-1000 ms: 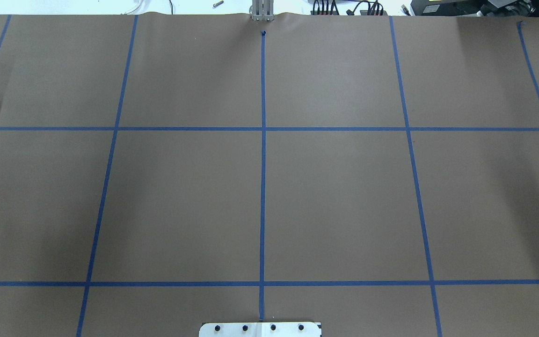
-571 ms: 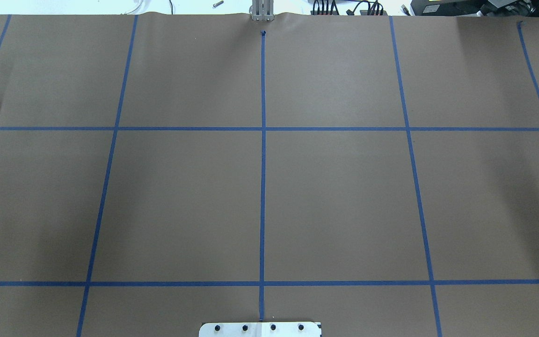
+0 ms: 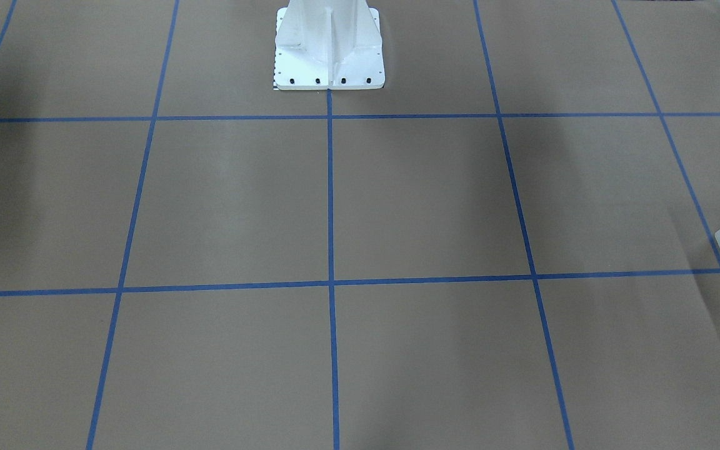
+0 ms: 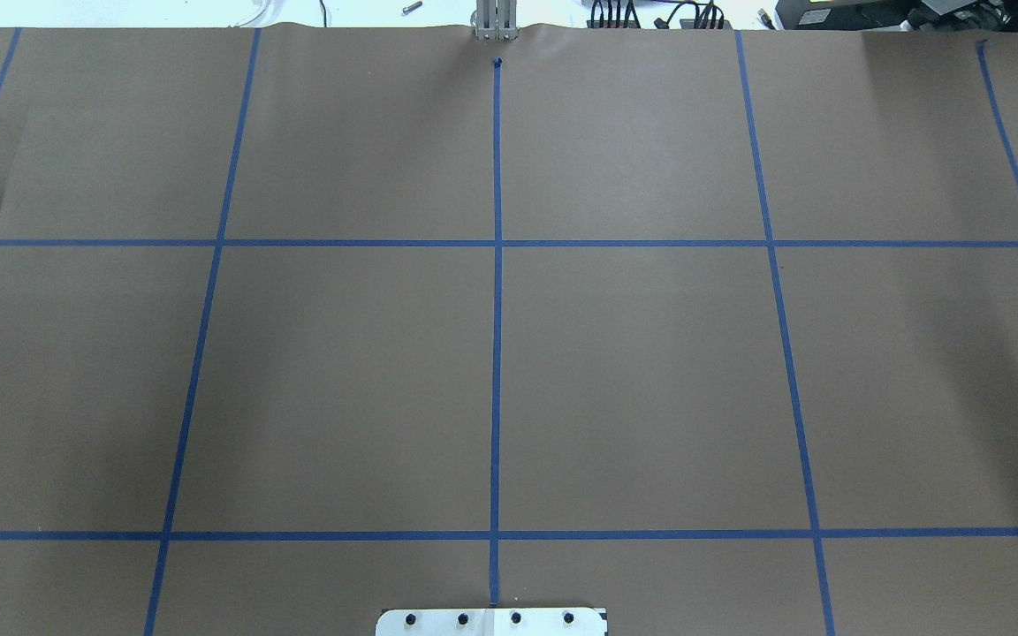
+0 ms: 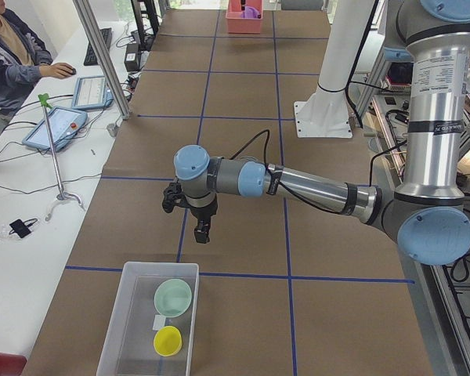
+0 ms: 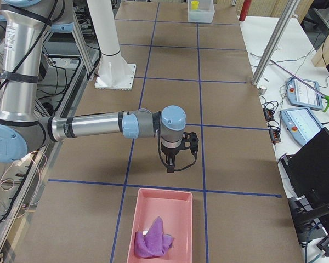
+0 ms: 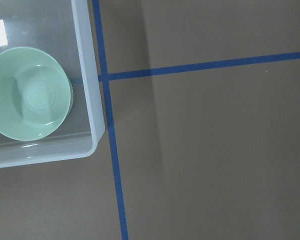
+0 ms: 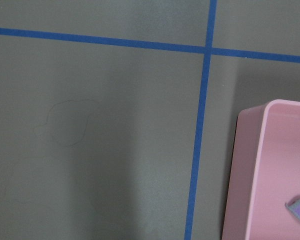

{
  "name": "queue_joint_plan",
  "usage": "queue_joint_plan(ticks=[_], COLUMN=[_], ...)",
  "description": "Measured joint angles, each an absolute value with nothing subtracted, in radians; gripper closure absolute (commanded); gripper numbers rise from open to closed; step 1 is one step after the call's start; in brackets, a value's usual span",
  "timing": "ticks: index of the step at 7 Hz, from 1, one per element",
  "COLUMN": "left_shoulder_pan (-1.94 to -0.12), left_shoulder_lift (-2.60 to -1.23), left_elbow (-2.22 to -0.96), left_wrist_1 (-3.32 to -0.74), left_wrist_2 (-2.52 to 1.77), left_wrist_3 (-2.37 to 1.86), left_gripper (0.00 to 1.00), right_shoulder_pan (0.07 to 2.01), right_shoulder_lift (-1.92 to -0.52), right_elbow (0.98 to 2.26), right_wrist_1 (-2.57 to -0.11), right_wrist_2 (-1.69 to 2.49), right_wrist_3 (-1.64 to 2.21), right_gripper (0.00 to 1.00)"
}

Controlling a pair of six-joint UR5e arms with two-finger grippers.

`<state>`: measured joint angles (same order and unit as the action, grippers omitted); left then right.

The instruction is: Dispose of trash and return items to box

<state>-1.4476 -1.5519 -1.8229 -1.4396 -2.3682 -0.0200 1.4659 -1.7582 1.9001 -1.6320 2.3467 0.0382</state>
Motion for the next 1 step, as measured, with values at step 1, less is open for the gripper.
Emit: queue_joint_plan(ticks=[1], left_shoulder_pan=[-1.448], left_shoulder_lift=[-1.551], left_elbow=[-1.824], left_wrist_1=[-1.441], left_wrist_2=[-2.367], left_wrist_3=[-0.021], left_gripper=[0.02], right_shoulder_pan=[1.464], right_shoulder_lift=[-1.752], right_elbow=[1.901], right_wrist_1=[-1.632], right_wrist_2=[2.347], right_wrist_3=[0.037], right_gripper=[0.00])
